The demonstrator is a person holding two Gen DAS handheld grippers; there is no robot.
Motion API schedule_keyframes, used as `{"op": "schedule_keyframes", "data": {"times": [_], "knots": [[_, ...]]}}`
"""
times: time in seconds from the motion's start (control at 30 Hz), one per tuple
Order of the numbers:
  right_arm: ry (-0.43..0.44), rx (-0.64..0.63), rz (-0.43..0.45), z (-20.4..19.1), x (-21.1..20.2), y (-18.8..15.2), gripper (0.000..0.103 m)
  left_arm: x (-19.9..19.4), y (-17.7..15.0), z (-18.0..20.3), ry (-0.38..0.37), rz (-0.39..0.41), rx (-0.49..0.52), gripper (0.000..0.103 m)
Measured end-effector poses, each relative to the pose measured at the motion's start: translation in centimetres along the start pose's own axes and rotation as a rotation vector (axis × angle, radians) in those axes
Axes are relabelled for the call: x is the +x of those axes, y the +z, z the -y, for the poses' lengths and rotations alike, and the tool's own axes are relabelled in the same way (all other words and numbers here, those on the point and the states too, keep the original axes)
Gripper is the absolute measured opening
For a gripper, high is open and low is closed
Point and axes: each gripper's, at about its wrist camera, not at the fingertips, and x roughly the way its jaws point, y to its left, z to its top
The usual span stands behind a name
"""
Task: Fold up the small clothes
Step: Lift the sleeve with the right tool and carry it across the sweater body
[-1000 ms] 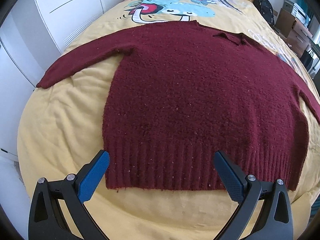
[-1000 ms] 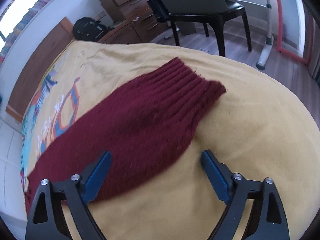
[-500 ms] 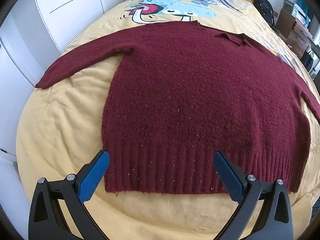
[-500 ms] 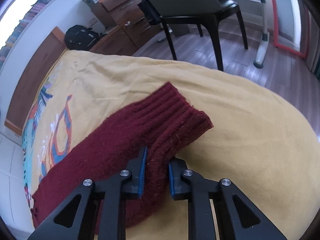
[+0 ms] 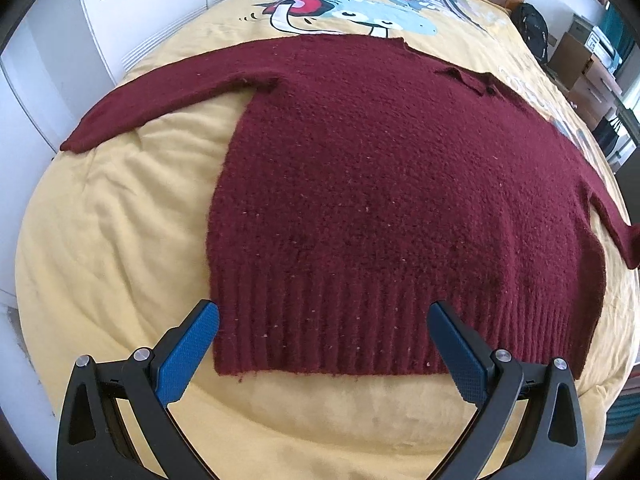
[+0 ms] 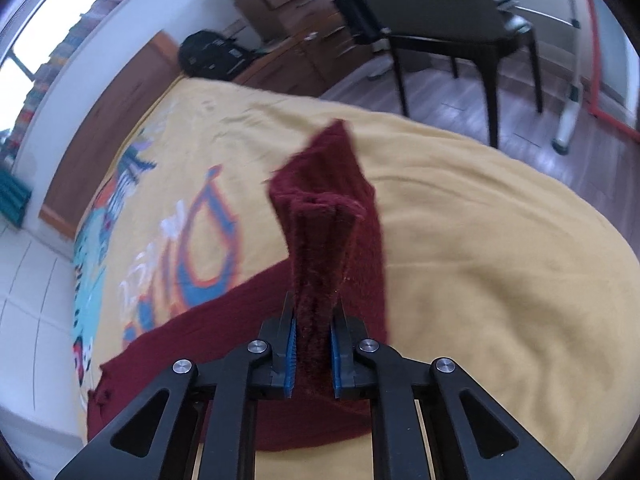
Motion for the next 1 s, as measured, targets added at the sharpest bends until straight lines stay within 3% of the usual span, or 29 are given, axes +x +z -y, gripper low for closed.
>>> {"op": "schedule_keyframes", "data": {"times": [0.33,0.53,1.0], "knots": [[0.085,-0.128,-0.125,-12.0,2.9,-5.1,0.013,-1.7,-0.3,-3.1,0.012,0.031,0.000,0.102],[0.124,-0.217,-0.199,-19.4,4.6,-8.8,0.013,-1.9,-0.7,-6.0,-0.002,0.022,-0.055,0.102],[0.265,-0.405,-0.328,-36.2,7.2,-20.4,0.013,-2.3,-1.5,-12.4,0.027,0.031,-0.140,0.102]]}}
